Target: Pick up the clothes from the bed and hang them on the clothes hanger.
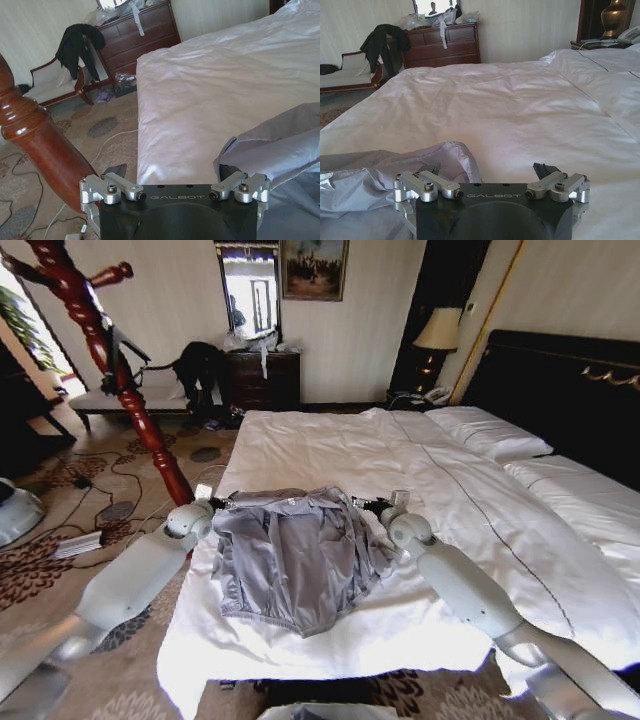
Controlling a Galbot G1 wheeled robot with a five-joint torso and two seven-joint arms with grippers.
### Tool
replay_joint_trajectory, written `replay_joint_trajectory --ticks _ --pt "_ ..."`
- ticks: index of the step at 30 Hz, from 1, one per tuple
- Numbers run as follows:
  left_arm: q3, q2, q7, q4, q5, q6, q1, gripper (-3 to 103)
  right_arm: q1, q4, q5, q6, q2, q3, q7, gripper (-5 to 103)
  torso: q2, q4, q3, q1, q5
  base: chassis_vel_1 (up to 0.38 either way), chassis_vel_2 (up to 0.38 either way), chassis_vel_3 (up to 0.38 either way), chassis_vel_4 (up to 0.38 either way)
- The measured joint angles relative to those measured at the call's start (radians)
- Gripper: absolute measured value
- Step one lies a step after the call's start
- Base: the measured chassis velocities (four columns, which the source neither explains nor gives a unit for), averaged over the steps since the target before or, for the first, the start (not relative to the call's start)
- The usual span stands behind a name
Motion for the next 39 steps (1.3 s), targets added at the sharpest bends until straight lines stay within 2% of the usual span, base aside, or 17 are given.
replay_joint_trajectory --ticks 3,6,7,8,11,12,15,17,19,22,24,25,27,29,30,33,39 --pt "-0.003 0.005 -0.014 0.008 -0.039 0.016 -0.01 100 -0.033 0.034 0.0 -0.002 -0.013 0.026 0.0 100 0.0 -0.0009 0.0 0.0 -0.0004 0.0 0.0 0.0 0.0" --pt "-0.021 0.04 0.019 -0.006 -0.196 0.049 -0.008 100 -0.068 0.072 0.001 -0.006 -0.028 0.05 0.0 100 0.0 -0.0009 0.0 0.0 -0.0001 0.0 0.0 0.0 0.0" --pt "-0.021 0.04 0.019 -0.006 -0.196 0.049 -0.008 100 -0.068 0.072 0.001 -0.006 -0.028 0.05 0.0 100 0.0 -0.0009 0.0 0.0 -0.0001 0.0 0.0 0.0 0.0" --pt "-0.037 0.065 0.047 -0.032 -0.333 0.096 0.004 100 -0.082 0.085 0.001 -0.007 -0.034 0.059 0.0 100 0.0 0.0 0.0 0.0 0.0 0.0 0.0 0.0 0.0" --pt "-0.059 0.089 0.079 -0.068 -0.485 0.136 0.038 100 -0.099 0.1 0.001 -0.007 -0.04 0.073 0.0 100 0.0 -0.0001 0.0 0.0 0.0 0.0 0.0 0.0 0.0" --pt "-0.059 0.089 0.079 -0.068 -0.485 0.136 0.038 100 -0.099 0.1 0.001 -0.007 -0.04 0.073 0.0 100 0.0 -0.0001 0.0 0.0 0.0 0.0 0.0 0.0 0.0" --pt "-0.074 0.096 0.194 -0.098 -0.449 0.05 0.102 100 -0.118 0.109 0.003 -0.007 -0.047 0.089 0.0 100 0.0 -0.0006 0.0 0.0 -0.0001 0.0 0.0 0.0 0.0" --pt "-0.075 0.095 0.213 -0.103 -0.424 0.011 0.116 100 -0.123 0.11 0.003 -0.007 -0.048 0.093 0.0 100 0.0 -0.0004 0.0 0.0 -0.0001 0.0 0.0 0.0 0.0" --pt "-0.089 0.091 0.226 -0.131 -0.344 -0.09 0.157 100 -0.146 0.121 0.003 -0.007 -0.056 0.109 -0.001 100 0.0 -0.0006 0.0 0.0 -0.0004 0.0 0.0 0.0 0.0" --pt "-0.136 0.103 0.217 -0.201 -0.257 -0.16 0.221 100 -0.175 0.144 0.006 -0.008 -0.066 0.131 0.0 100 0.0 -0.0007 0.0 0.0 0.0 0.0 0.0 0.0 0.0" --pt "-0.188 0.114 0.159 -0.276 -0.169 -0.221 0.294 100 -0.219 0.173 0.009 -0.008 -0.077 0.164 0.0 100 0.0 -0.0004 0.0 0.0 0.0001 0.0 0.0 0.0 0.0" --pt "-0.188 0.114 0.159 -0.276 -0.169 -0.221 0.294 100 -0.219 0.173 0.009 -0.008 -0.077 0.164 0.0 100 0.0 -0.0004 0.0 0.0 0.0001 0.0 0.0 0.0 0.0" --pt "-0.299 0.123 0.084 -0.383 -0.048 -0.277 0.421 100 -0.28 0.218 0.009 -0.008 -0.095 0.211 0.004 100 0.0 -0.0005 0.0 0.0 -0.0004 0.0 0.0 0.0 0.0" --pt "-0.33 0.124 0.067 -0.409 -0.03 -0.281 0.45 100 -0.292 0.229 0.008 -0.008 -0.099 0.221 0.007 100 0.0 -0.0005 0.0 0.0 -0.0003 0.0 0.0 0.0 0.0" --pt "-0.416 0.125 0.012 -0.477 -0.009 -0.281 0.525 100 -0.324 0.258 0.002 -0.008 -0.107 0.246 0.017 100 0.0 -0.0002 0.0 0.0 0.0002 0.0 0.0 0.0 0.0" --pt "-0.539 0.132 -0.077 -0.591 -0.018 -0.238 0.61 100 -0.393 0.326 -0.001 -0.004 -0.113 0.304 0.047 100 0.0 0.0001 0.0 0.0 -0.0002 0.0 0.0 0.0 0.0" --pt "-0.65 0.22 -0.203 -0.725 -0.105 -0.142 0.577 100 -0.623 0.454 -0.039 -0.004 -0.103 0.476 0.049 100 0.0 -0.0009 0.0 0.0 0.0001 0.0 0.0 0.0 0.0"
